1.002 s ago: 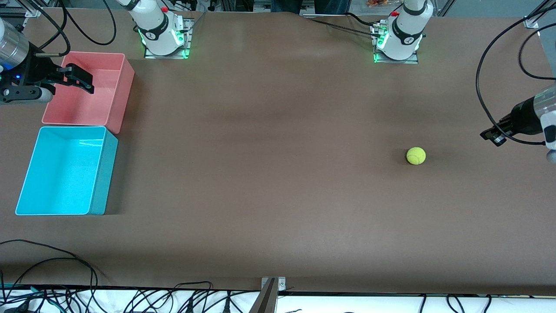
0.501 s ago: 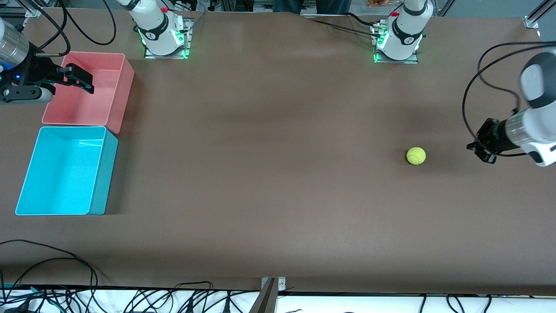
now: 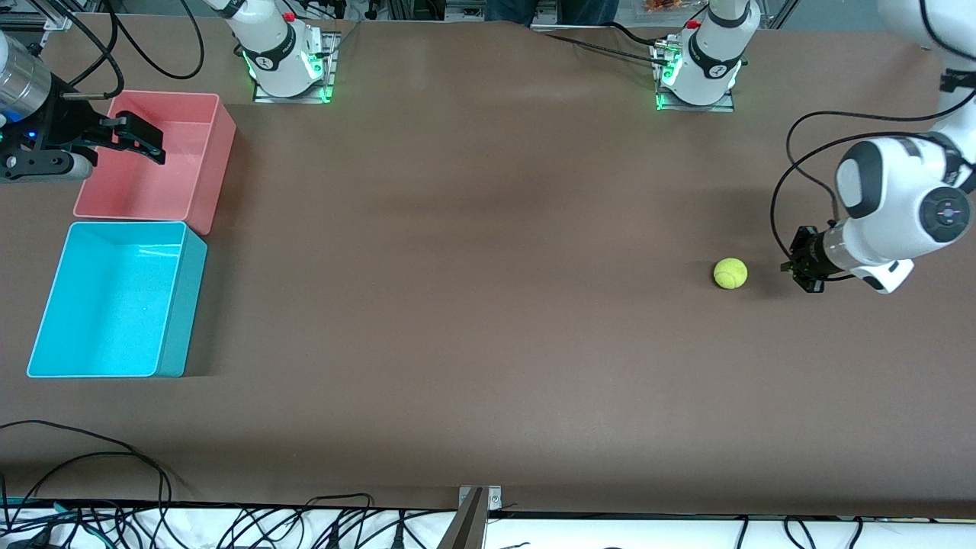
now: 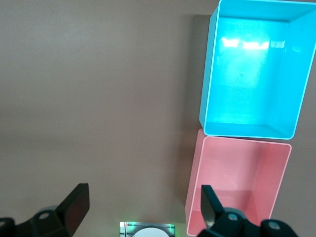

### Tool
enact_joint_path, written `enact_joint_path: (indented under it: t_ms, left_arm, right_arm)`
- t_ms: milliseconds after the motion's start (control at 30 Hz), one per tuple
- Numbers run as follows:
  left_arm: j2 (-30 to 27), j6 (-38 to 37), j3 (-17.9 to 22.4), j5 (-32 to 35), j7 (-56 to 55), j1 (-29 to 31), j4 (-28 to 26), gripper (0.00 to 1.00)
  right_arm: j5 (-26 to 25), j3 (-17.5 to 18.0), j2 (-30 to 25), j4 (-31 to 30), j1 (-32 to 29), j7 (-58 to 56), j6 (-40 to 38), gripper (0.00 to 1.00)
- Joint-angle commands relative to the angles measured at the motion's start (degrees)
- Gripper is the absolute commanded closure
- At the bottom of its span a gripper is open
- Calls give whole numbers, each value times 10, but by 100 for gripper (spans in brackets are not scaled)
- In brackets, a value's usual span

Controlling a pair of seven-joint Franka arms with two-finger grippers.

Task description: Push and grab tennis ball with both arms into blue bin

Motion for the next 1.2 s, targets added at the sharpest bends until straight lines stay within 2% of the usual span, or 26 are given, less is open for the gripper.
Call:
enact_joint_path:
  t_ms: [0,300,534,668,968,1168]
  left_arm:
    - [18,67,-1,13,-15,7,-35,100]
    - [45,148,-1,13,-15,14,-63,100]
    - [51,153,-1,15,-11,7,-67,100]
    - [51,148,-1,79,-11,16,-67,100]
    - [47,148,-1,206,-7,82,-66,100]
    - [46,148,-2,223,-15,94,-65,100]
  right_arm:
    - [8,-1,-5,8,2,3,-11,0]
    - [8,0,-5,8,3,3,-11,0]
    - [8,0,-5,8,3,3,-14,0]
    - [8,0,-5,8,3,3,-14,0]
    - [8,0,-5,8,3,3,-14,0]
    - [8,0,-5,8,3,3,-14,0]
